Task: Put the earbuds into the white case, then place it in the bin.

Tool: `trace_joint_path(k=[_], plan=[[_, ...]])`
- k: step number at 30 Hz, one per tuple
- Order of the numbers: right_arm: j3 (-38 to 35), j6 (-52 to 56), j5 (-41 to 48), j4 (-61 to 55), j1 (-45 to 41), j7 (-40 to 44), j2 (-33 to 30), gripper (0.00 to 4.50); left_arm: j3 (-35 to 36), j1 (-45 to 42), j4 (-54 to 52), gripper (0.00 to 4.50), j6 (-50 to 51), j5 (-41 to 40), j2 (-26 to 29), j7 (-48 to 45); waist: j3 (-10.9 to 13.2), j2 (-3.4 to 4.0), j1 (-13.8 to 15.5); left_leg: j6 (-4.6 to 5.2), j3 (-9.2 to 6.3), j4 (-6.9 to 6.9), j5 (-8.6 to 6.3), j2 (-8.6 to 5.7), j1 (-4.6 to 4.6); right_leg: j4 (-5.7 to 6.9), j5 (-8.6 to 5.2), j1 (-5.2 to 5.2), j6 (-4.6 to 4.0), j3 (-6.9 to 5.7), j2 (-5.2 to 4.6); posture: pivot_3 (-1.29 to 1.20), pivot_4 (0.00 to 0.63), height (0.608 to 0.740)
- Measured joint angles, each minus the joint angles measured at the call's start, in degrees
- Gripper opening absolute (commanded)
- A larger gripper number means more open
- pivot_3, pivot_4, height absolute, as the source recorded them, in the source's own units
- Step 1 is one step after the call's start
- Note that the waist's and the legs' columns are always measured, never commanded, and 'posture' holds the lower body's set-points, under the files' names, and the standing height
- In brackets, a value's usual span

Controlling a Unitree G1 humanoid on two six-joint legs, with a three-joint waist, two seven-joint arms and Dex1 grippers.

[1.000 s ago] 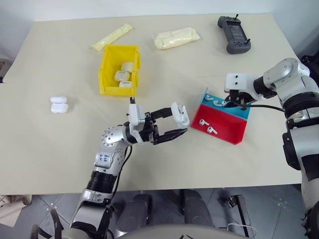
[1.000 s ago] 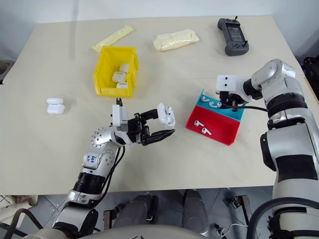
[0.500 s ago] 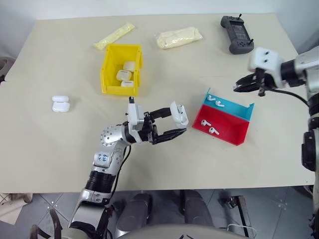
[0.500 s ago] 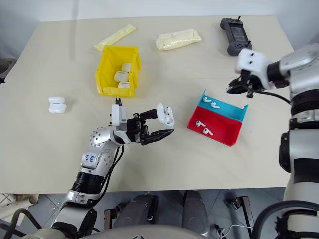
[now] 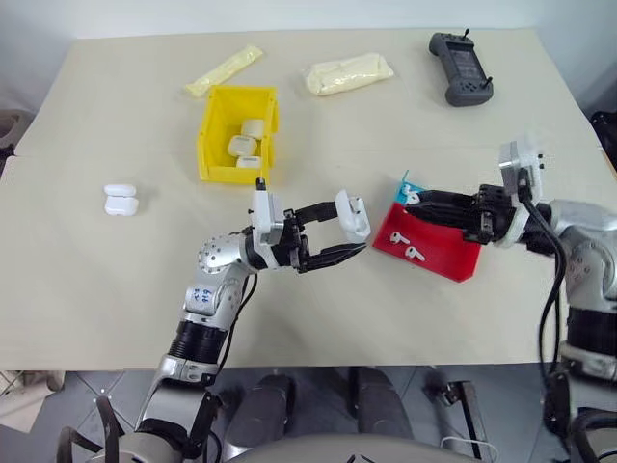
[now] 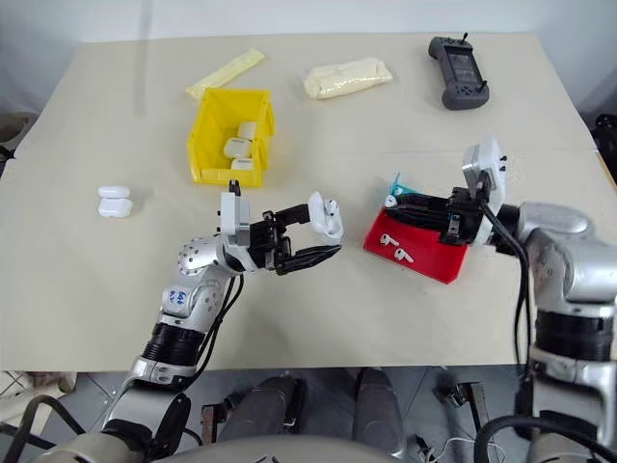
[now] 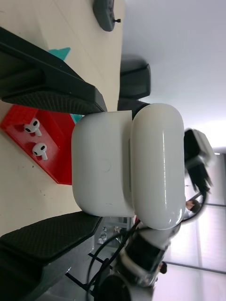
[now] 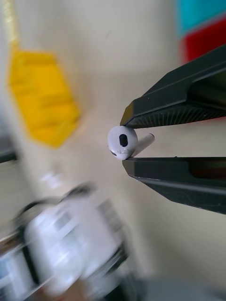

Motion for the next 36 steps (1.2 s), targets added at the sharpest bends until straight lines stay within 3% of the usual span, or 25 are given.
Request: trace_joint_path(k=[6, 15, 29, 36], plan=[[-3.5, 8.2, 14.6, -7.7, 1.5, -12.6, 5.4, 0.51, 0.0, -0.2, 0.1, 2.74, 1.2, 0.0, 0.4, -0.6, 0.0, 0.0, 0.1, 0.01, -0.05, -0.01, 0.0, -0.01, 0.0, 0.02, 0.03, 0.02, -0.03, -0.02, 0.0, 0.0, 0.15, 0.74], [-1.8, 13.4, 28.7, -13.1, 4.2, -21.4, 5.3, 0.51, 0.0, -2.1, 0.3, 2.74, 1.9, 0.0, 0.3, -1.3, 0.0, 0.0, 0.0, 0.02, -0.04, -0.03, 0.0, 0.0, 0.0, 0.01, 0.03, 0.03, -0.03, -0.03, 0.01, 0.0, 0.15, 0.74], [3.7, 7.9, 27.2, -13.3, 5.6, -24.0, 3.3, 0.51, 0.2, -1.9, 0.4, 2.74, 2.8, 0.0, 0.3, -1.0, 0.0, 0.0, 0.0, 0.02, -0.04, -0.05, 0.0, 0.0, 0.01, 0.0, 0.03, 0.03, -0.02, -0.02, 0.03, 0.0, 0.15, 0.74], [6.6, 7.0, 25.3, -12.9, 4.9, -23.2, -0.8, 0.51, 0.0, -0.8, 0.4, 2.74, 3.4, 0.3, 0.4, -0.9, 0.0, -0.01, 0.0, 0.02, -0.04, -0.05, 0.0, 0.02, 0.01, -0.03, 0.03, 0.04, -0.02, -0.03, 0.04, 0.0, 0.15, 0.74]])
